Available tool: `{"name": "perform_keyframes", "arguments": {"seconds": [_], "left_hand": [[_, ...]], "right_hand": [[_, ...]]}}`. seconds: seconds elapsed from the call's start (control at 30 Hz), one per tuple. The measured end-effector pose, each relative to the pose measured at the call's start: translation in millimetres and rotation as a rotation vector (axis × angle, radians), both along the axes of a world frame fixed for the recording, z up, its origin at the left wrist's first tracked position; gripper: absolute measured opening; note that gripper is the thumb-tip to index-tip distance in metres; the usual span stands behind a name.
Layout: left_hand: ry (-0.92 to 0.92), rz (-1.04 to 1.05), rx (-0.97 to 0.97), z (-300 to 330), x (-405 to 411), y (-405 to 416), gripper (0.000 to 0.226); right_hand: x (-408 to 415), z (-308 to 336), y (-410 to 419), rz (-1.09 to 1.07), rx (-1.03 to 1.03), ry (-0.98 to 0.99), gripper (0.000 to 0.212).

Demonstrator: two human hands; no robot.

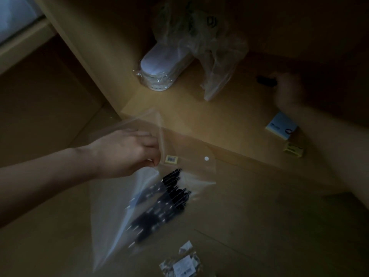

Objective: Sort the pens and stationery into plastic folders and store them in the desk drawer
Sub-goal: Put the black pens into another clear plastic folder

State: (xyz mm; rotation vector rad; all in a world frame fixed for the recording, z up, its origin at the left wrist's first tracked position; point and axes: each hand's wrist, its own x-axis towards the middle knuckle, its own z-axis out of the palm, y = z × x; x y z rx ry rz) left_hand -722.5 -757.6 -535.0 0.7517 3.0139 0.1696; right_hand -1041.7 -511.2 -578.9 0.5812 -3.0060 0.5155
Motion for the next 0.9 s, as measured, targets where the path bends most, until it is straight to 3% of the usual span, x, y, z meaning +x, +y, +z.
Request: {"name": "perform_keyframes", "arguments": {"seconds": [0.13, 0.27, 0.4, 0.5, 0.77, 0.9], "left_hand": [[0.020, 0.009, -0.004, -1, 1, -1, 0.023], [0.052, 0.033, 0.000, 1, 7, -2, 0.025], [0.090, 0.041, 0.011, 11, 18, -1, 0.028], [0.095, 0.027, 0.006, 20, 29, -1, 0.029], [0.112, -0.030, -0.030, 39, 48, 2, 0.030], [0.094, -0.080, -0.047, 41, 52, 6, 0.029]], "right_hand": [[39, 23, -16, 0.099, -0.192, 0.095, 0.046], [104, 50, -29, 0.183, -0.494, 0.055, 0.055], [181, 56, -35, 0.335, -0.883, -0.066, 0.070], [228, 39, -39, 0.295, -1.064, -0.323, 0.072], [289, -19, -27, 0.127, -0.967, -0.874, 0.039], [290, -25, -18, 0.262, -0.768, -1.057, 0.024]]}}
